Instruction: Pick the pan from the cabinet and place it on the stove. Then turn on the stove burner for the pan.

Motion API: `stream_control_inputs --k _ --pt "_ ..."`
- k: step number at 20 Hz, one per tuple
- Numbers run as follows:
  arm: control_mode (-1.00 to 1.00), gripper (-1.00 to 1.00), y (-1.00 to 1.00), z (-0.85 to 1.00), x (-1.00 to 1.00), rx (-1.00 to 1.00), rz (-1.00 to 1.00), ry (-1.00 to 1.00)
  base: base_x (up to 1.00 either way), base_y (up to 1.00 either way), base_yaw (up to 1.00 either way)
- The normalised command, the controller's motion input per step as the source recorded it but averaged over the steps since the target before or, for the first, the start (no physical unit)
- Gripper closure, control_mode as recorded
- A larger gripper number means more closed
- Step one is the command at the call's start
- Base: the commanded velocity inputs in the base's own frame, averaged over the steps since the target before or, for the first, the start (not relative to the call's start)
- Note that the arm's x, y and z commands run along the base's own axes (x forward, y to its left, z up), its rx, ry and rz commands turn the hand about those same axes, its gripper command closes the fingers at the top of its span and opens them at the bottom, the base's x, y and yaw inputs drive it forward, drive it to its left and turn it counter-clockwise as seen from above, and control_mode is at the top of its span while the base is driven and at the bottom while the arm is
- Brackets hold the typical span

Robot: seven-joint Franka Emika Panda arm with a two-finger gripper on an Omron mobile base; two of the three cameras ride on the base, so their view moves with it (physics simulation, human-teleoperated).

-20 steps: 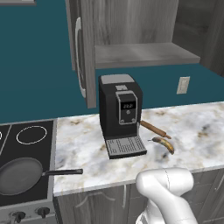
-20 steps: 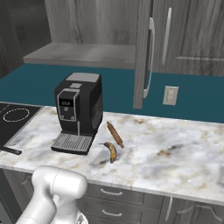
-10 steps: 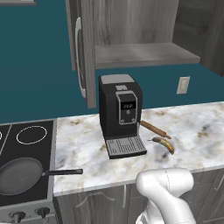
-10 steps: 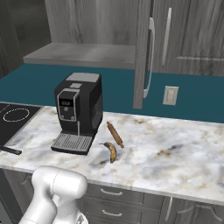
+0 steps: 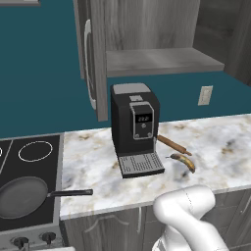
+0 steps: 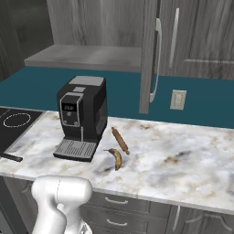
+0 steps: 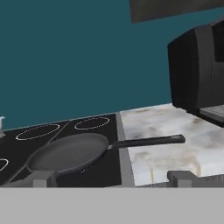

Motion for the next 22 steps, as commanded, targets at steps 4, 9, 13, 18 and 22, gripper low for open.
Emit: stream_control_inputs --k 4,9,13,18,22 --pt "-1.0 -1.0 0.0 -0.43 0.44 0.01 0.19 0.0 0.0 0.0 0.0" --pt "-1.0 -1.0 0.12 -0.51 0.2 0.0 0.11 0.0 0.0 0.0 0.0" --pt "-1.0 -1.0 0.24 -0.42 0.03 0.02 0.01 0.0 0.0 0.0 0.0" --pt "-1.0 -1.0 0.27 -0.37 0.0 0.03 -0.03 0.0 0.0 0.0 0.0" --pt "-1.0 -1.0 0.1 -0.32 0.0 0.02 -0.08 0.0 0.0 0.0 0.0"
